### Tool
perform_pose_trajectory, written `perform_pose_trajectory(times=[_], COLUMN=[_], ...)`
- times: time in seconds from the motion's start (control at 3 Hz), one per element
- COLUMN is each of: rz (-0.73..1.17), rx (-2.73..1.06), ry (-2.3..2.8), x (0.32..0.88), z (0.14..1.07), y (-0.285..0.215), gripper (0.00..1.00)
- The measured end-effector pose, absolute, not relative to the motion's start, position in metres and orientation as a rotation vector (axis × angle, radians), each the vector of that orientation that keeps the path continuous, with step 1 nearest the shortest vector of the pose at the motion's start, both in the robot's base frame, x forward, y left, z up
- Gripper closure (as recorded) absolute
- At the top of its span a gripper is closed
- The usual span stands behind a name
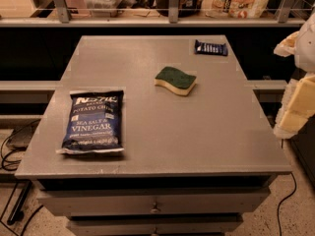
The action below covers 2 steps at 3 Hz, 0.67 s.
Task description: Move rxbar blueberry near blue chip bag
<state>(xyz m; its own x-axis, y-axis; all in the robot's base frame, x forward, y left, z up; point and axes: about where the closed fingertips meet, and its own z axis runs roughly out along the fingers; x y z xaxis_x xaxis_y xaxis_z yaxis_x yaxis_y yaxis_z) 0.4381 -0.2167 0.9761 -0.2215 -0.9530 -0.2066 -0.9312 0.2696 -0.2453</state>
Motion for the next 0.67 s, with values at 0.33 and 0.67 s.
perform_pose_trajectory(times=[0.33,0.67], rz=[-0.098,-0.027], rx=[-1.725,-1.660], ry=[2.232,2.181], x=[0.438,0.462], z=[0.976,0.979], y=[-0.217,-0.209], gripper=[0.00,0.00])
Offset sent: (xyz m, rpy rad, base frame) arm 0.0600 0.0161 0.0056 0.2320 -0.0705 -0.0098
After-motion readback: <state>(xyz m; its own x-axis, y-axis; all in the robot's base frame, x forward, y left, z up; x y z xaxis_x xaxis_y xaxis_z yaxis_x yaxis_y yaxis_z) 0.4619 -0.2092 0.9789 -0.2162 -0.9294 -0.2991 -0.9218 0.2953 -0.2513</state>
